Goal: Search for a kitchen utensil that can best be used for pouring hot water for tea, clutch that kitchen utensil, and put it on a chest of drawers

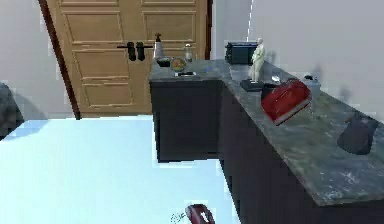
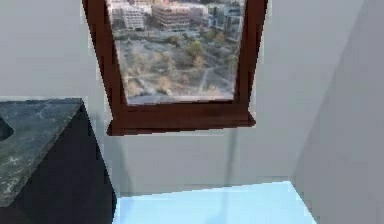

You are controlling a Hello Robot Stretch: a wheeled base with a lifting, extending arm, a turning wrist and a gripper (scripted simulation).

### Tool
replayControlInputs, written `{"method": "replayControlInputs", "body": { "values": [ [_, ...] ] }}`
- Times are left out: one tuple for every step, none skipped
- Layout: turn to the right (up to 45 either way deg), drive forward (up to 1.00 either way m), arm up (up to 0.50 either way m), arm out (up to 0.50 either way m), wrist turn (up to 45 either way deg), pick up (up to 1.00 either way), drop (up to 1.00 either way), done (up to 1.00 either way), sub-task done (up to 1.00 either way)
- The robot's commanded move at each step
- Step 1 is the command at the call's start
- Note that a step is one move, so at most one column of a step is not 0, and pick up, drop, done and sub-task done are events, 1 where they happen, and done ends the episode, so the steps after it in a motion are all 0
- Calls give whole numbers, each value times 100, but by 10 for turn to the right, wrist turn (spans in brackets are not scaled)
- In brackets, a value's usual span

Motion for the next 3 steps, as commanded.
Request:
{"method": "replayControlInputs", "body": {
  "values": [
    [450,0,0,0,0,0,0,0,0],
    [240,0,0,0,0,0,0,0,0],
    [0,70,0,0,0,0,0,0,0]
  ]
}}
